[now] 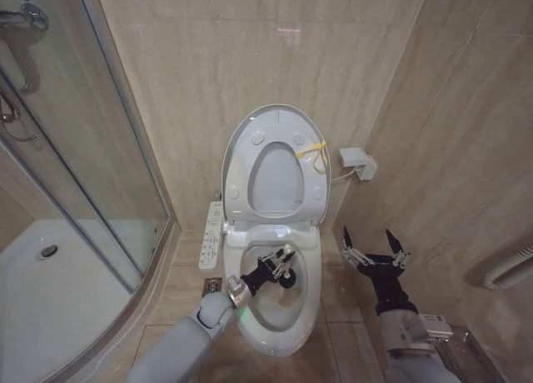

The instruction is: Open the toilet lid, clean the toilet bowl with a toilet brush, close the toilet lid, and flush.

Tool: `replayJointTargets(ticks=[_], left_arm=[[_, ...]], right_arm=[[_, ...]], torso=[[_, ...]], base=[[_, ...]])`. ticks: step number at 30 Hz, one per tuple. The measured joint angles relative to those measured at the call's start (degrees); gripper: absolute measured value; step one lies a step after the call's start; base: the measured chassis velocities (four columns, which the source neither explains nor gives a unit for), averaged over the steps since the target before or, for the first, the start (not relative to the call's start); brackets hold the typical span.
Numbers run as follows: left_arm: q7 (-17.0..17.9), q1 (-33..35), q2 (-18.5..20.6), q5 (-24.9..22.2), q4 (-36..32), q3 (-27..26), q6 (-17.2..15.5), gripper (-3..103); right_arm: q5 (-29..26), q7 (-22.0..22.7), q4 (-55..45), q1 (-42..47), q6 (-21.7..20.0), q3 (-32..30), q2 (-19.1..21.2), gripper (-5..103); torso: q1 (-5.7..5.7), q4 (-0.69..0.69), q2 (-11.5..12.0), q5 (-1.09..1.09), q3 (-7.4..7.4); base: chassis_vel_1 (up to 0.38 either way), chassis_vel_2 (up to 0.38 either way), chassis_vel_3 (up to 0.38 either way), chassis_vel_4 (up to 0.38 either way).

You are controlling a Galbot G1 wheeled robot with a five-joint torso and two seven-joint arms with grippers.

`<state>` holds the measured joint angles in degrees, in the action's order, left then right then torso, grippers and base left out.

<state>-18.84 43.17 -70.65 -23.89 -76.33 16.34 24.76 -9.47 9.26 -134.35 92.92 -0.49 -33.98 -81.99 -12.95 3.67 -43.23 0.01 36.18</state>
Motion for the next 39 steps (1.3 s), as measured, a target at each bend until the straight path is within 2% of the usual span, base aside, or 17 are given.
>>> replayJointTargets(ticks=[3,15,26,29,39], left_arm=[[-0.15,-0.64,-0.48,-0.22,-0.20,1.06,-0.05,19],[-1.97,-1.41,-2.67,-0.29,7.97,3.19,2.48,19],[0.11,-1.51,-2.18,-2.51,-0.56,5.02,-0.11,19],[0.04,-0.69,-2.14,-2.43,-0.87,5.02,-0.27,19],[-1.79,-0.80,-2.55,-0.17,8.91,1.69,2.22,19]], right_arm=[[0.00,0.00,0.00,0.00,0.00,0.00,0.00,100],[0.00,0.00,0.00,0.00,0.00,0.00,0.00,100],[0.00,0.00,0.00,0.00,0.00,0.00,0.00,100],[0.00,0.00,0.00,0.00,0.00,0.00,0.00,100],[0.00,0.00,0.00,0.00,0.00,0.00,0.00,100]], torso=[[0.00,0.00,0.00,0.00,0.00],[0.00,0.00,0.00,-0.01,0.00],[0.00,0.02,0.00,0.00,0.00],[0.00,0.01,0.00,0.00,0.00],[0.00,0.00,0.00,-0.02,0.00]], base=[[0.000,0.000,0.000,0.000],[0.000,0.000,0.000,0.000],[0.000,0.000,0.000,0.000],[0.000,0.000,0.000,0.000],[0.000,0.000,0.000,0.000]])
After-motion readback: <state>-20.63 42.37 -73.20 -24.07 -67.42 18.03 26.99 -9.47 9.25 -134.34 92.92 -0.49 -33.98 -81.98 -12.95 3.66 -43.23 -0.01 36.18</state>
